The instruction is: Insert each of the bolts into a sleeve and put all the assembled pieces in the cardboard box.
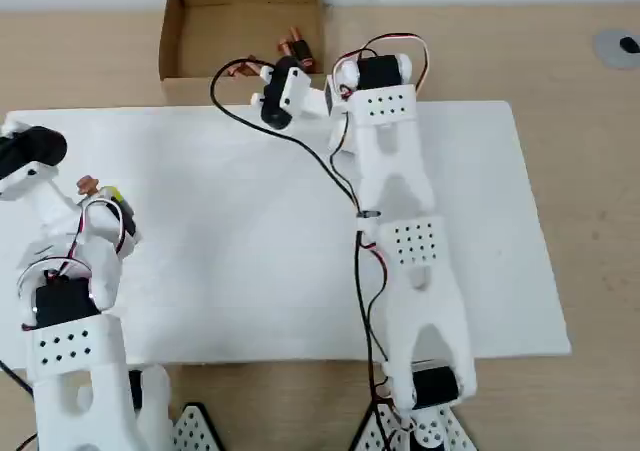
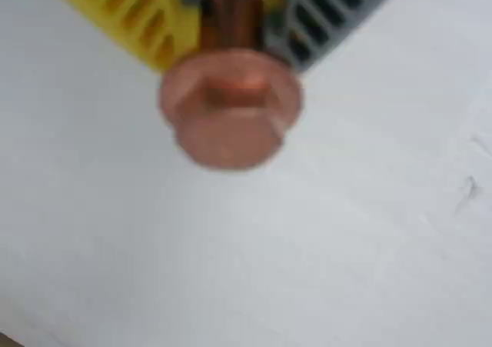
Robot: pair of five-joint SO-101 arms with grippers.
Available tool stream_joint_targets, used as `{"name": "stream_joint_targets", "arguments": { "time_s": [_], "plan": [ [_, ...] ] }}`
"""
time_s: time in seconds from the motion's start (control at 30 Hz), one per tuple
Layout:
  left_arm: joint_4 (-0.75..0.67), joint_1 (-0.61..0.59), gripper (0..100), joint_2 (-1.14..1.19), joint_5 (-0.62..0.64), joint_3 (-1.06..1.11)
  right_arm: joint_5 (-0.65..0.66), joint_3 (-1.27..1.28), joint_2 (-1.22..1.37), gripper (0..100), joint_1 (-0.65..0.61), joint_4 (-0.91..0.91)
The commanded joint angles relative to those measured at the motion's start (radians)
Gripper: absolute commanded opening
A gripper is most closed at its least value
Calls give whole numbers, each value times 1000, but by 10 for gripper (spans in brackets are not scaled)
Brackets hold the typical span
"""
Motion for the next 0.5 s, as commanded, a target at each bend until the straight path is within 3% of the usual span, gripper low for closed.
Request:
{"name": "stream_joint_targets", "arguments": {
  "time_s": [0.0, 0.2, 0.47],
  "plan": [
    [-18, 14, 7, -30, -2, -9, 3, -42, -18, 150, -19, 14],
    [-18, 15, 7, -30, -29, -9, 69, 128, -22, 192, -30, 14],
    [-18, 15, 7, -30, -31, -9, 69, 147, -22, 190, -30, 14]
  ]
}}
